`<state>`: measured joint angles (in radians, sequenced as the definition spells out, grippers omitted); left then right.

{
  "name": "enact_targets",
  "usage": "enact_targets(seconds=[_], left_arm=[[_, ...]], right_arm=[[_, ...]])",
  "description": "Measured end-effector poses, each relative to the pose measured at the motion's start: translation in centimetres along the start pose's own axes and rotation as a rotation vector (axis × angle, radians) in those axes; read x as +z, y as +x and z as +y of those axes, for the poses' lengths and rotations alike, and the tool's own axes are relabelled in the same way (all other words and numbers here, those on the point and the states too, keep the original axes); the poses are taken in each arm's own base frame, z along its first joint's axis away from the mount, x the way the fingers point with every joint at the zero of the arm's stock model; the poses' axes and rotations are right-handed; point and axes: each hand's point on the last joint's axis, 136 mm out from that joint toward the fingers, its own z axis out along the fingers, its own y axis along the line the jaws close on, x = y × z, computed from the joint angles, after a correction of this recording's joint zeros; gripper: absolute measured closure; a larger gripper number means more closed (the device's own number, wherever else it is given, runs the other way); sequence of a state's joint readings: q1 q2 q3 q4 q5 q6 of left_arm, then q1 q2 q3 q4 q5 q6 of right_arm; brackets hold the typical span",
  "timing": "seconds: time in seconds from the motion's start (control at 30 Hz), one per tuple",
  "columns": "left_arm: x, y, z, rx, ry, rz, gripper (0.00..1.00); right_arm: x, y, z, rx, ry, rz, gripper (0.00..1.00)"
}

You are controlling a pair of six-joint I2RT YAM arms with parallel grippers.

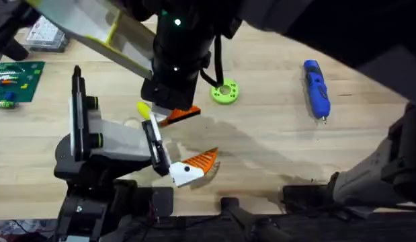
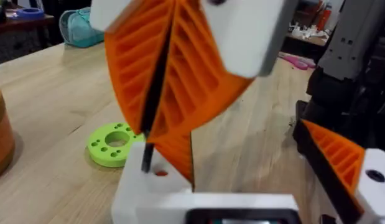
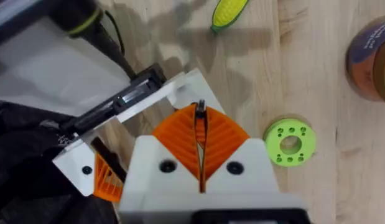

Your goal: Pick up the gripper from the table and insert it into the empty holder that is missing its gripper. Then pick up a screw, insert it into the mounting hole, and use the screwdriver to tighten it. Finally, clean up the table by picking up the vegetable and placing it into the bucket.

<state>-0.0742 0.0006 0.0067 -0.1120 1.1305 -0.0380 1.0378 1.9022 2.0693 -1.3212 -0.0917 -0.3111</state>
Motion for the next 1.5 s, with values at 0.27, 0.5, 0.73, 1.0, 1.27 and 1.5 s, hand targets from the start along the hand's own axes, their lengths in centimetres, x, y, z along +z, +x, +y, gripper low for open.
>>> enact_targets(seconds=[0.27,0.5,0.73,1.0,1.27,1.5], left_arm=[[0.0,0.0,0.0,0.000,0.000,0.000,0.014],[0.0,0.0,0.0,0.000,0.000,0.000,0.015],[0.0,0.0,0.0,0.000,0.000,0.000,0.014],[0.0,0.0,0.0,0.000,0.000,0.000,0.015],[0.0,0.0,0.0,0.000,0.000,0.000,0.014],[0.0,0.0,0.0,0.000,0.000,0.000,0.015]], right_arm=[[0.0,0.4,0.2,0.003,-0.008,0.016,0.987],[-0.2,0.7,0.3,0.004,-0.011,0.026,0.987],[-1.1,0.1,0.2,0.000,-0.002,-0.003,0.987],[-1.3,0.2,0.3,0.000,-0.002,-0.003,0.987],[-1.3,0.3,0.4,-0.001,-0.005,0.002,0.987],[-1.3,0.5,0.5,-0.001,-0.008,0.011,0.987]])
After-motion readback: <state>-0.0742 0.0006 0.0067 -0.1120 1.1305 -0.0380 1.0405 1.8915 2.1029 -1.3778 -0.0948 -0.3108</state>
